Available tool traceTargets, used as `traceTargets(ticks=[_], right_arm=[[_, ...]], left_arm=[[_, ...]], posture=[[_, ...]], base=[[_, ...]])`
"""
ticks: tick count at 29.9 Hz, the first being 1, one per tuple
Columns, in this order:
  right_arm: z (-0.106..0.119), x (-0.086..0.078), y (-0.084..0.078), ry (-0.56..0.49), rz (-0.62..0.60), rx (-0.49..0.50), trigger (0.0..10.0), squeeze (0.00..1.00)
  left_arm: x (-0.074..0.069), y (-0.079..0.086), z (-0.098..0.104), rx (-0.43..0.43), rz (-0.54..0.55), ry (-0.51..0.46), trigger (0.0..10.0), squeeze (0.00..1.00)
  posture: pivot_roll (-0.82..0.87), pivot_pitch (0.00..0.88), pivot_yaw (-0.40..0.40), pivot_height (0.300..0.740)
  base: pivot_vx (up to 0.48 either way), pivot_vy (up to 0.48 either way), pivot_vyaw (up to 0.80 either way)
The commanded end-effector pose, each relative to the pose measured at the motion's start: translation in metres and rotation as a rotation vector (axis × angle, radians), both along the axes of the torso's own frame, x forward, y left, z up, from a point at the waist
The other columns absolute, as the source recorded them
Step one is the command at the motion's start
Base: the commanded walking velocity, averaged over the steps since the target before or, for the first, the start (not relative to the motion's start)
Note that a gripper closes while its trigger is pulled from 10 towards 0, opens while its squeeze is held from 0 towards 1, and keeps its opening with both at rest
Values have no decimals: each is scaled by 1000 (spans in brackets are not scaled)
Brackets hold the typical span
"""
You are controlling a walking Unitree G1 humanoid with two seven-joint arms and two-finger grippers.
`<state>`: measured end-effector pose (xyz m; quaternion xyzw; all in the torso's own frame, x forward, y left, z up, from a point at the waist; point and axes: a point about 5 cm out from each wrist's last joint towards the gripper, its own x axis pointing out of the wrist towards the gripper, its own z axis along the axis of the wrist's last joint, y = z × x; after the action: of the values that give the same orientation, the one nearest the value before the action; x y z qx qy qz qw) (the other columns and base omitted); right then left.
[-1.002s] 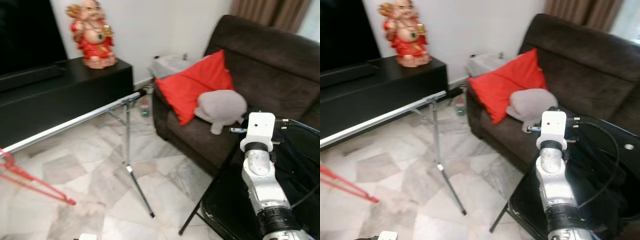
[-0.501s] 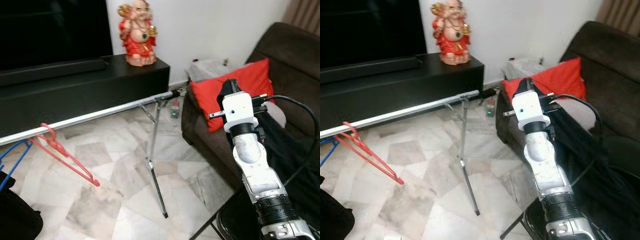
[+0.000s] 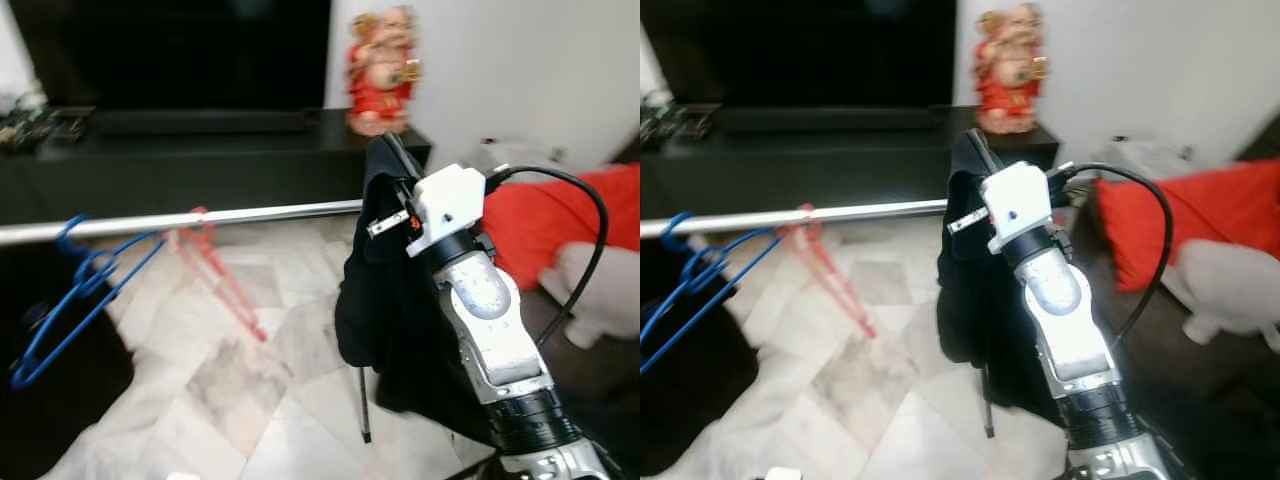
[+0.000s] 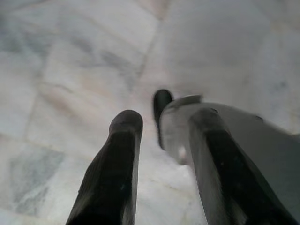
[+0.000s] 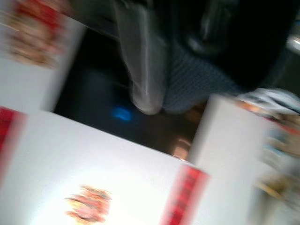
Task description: Hang hanger
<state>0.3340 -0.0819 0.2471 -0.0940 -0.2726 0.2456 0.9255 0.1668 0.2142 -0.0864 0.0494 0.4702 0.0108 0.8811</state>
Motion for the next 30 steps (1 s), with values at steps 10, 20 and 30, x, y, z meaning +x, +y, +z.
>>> traceTargets(ticks=[10, 20, 30], right_arm=[[-123, 4, -92, 554, -460, 65, 10000, 0], [-161, -4, -84, 727, -438, 214, 10000, 0], [-211, -20, -89, 876, -498, 99, 10000, 0]], left_arm=[[-2, -5, -2, -11, -14, 19, 10000, 0], [-3, -3, -2, -2, -15, 20, 10000, 0], [-3, -2, -2, 1, -13, 20, 10000, 0]], posture=[[57, 17, -91, 740], [62, 11, -82, 740], [76, 0, -82, 740]], base=[[0, 0, 0], [0, 0, 0], [0, 0, 160]])
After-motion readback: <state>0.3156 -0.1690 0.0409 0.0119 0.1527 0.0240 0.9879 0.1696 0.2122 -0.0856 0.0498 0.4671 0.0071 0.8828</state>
